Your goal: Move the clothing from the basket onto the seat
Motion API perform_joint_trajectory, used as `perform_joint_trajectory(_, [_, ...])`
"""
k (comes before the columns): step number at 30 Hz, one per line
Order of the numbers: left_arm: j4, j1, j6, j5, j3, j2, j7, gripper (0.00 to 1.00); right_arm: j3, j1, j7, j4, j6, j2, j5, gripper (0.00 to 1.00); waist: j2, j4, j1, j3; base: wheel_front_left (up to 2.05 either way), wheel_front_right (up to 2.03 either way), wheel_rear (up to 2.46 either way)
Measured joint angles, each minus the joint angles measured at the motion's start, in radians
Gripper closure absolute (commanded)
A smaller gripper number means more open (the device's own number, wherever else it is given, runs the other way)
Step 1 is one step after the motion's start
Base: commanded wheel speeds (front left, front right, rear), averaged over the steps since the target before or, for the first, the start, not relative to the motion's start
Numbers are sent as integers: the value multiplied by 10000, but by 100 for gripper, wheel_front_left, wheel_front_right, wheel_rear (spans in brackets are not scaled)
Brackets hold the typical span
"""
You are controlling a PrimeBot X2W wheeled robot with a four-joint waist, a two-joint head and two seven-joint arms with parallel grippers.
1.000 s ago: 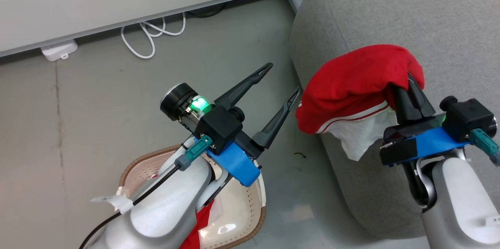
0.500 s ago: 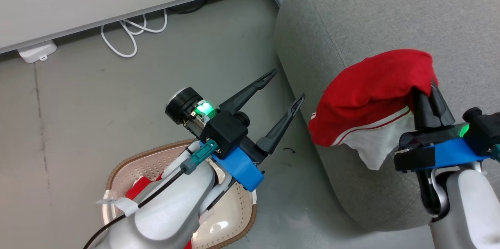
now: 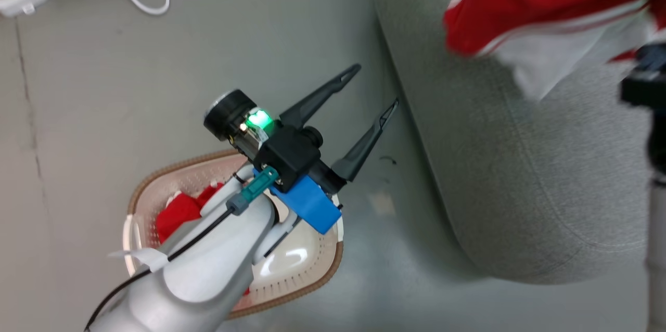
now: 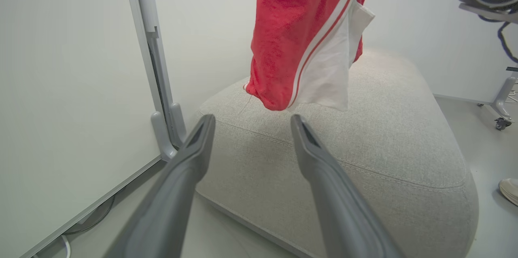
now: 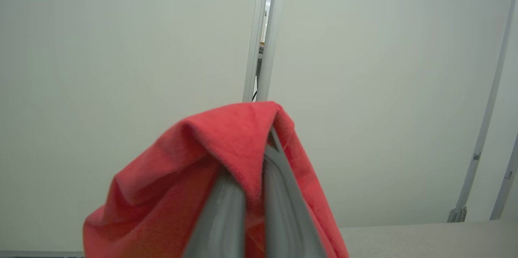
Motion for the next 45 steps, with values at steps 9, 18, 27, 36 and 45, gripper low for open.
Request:
perform_joint_trajectory(9, [-374,-731,81,224,171,422,151,0,-1662,-2438,0,25,0,-1093,50,100,0,224,1,1589,0,0,0])
perform_joint_trajectory(18, [-690,-1152,167,424,209,665,290,0,-2974,-3493,-2,1317,2,-2107,265,100,-1,322,1,2922,0,0,0])
perform_joint_trajectory(27, [-784,-1234,178,451,119,794,324,0,-3277,-3493,-2,3726,0,-2176,284,100,0,383,0,3435,0,0,0])
perform_joint_trajectory(36, [-746,-1312,180,433,29,708,276,0,-3124,-2734,-2,5634,0,-1871,355,100,0,515,0,3356,0,0,0])
perform_joint_trajectory(45, [-550,-1291,268,355,4,642,117,0,-3469,-1898,-2,5505,2,-1492,387,0,0,666,-1,2898,0,0,0])
